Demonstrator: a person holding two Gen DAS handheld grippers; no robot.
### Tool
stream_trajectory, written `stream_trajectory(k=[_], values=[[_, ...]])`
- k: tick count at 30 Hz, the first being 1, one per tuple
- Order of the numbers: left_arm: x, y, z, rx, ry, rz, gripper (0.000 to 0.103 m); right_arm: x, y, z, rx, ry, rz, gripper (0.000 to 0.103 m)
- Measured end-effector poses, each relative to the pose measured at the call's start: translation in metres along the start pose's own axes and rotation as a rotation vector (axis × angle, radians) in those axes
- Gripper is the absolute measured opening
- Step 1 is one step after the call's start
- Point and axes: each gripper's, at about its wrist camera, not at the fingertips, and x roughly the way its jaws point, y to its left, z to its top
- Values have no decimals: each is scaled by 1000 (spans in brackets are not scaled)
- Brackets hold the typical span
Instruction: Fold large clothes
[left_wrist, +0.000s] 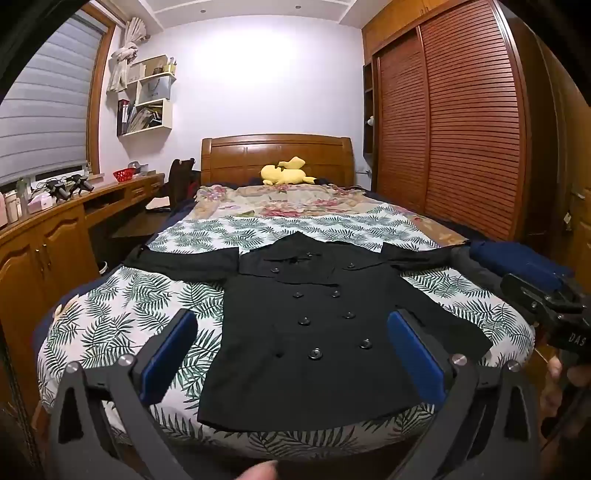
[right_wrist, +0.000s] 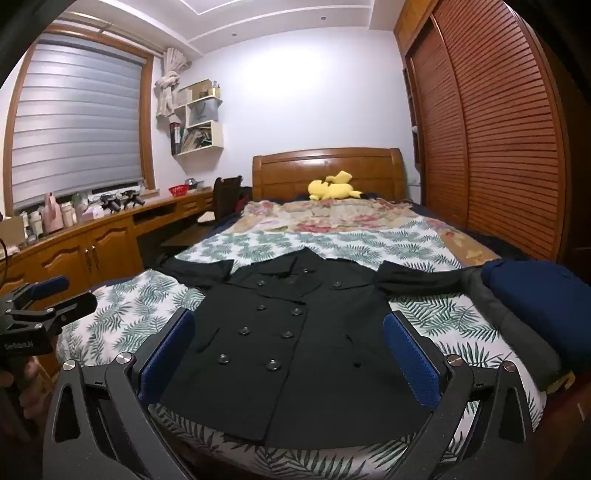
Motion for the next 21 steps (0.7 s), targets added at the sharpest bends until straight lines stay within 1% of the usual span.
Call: stream_trajectory(k=[4, 5, 11, 21], values=[[0, 0, -1, 5, 2, -3, 103, 2, 1, -1, -2, 8, -4, 103], [0, 1, -1, 4, 3, -7, 103, 0, 0, -1, 7, -12, 0, 103], [-2, 2, -3, -1, 6, -8, 103, 0, -3, -3, 18, -13, 3, 103], [-1, -1, -3, -1, 7, -5, 103, 1, 5, -7, 17, -9, 3, 103]])
